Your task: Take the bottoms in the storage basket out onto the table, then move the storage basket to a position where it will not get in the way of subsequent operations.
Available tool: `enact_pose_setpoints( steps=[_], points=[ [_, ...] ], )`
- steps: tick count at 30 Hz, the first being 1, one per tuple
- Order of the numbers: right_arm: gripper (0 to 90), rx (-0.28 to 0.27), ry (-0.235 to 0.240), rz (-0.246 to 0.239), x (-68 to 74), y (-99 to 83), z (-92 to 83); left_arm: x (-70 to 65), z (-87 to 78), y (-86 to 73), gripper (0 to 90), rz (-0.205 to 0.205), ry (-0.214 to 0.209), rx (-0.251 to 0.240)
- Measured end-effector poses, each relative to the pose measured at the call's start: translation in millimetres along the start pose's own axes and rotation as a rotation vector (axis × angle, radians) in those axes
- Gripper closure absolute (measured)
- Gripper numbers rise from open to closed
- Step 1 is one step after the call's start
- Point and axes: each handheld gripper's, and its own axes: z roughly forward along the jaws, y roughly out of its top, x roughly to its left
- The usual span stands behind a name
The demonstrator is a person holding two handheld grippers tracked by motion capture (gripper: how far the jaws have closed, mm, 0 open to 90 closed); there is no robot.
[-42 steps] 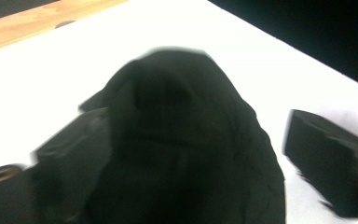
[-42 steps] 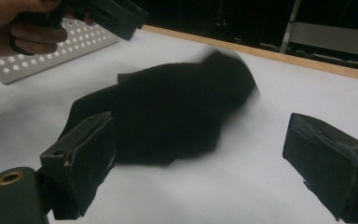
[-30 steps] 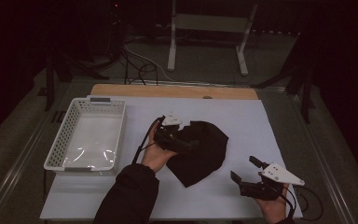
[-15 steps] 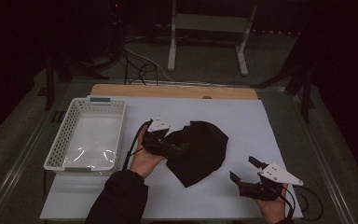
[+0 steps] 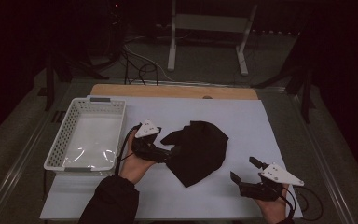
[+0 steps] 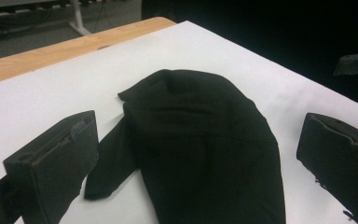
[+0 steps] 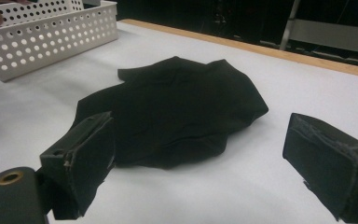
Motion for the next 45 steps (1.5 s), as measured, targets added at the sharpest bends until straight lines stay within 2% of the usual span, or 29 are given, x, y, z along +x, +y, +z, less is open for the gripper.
enact_pose_setpoints(
  steps=[5,11,18,24,30,33,36,38,45],
  points=[
    [9.2,0.001,0.001,0.002,0.8,0.0,0.5,0.7,-12.4,-10.9,0.1,0.001,0.005,-0.008],
    [9.2,0.003,0.003,-0.006,1.2,0.3,1.5,5.5,-27.2,-23.5,0.1,-0.01,0.018,-0.052],
    [9.2,0.006,0.0,-0.005,1.7,0.2,2.4,10.0,-36.9,-36.7,0.1,-0.027,0.029,-0.104],
    [9.2,0.008,0.0,-0.006,1.8,0.7,1.6,11.0,-42.1,-42.2,0.2,-0.031,0.044,-0.121],
    [9.2,0.009,0.005,0.005,2.5,2.3,3.3,12.8,-44.9,-48.3,0.2,-0.04,0.072,-0.111],
    [9.1,0.016,0.025,0.022,1.4,6.8,7.5,13.6,-45.0,-49.5,0.2,-0.04,0.078,-0.109],
    [9.1,0.029,0.027,0.017,2.5,9.4,10.4,12.8,-44.4,-49.9,0.2,-0.036,0.084,-0.105],
    [9.1,0.038,0.027,-0.004,5.3,16.0,15.4,11.3,-43.8,-49.6,0.2,-0.024,0.081,-0.1],
    [9.6,0.024,0.059,-0.017,7.9,36.5,29.9,10.2,-45.2,-49.2,0.2,-0.02,0.08,-0.107]
  ],
)
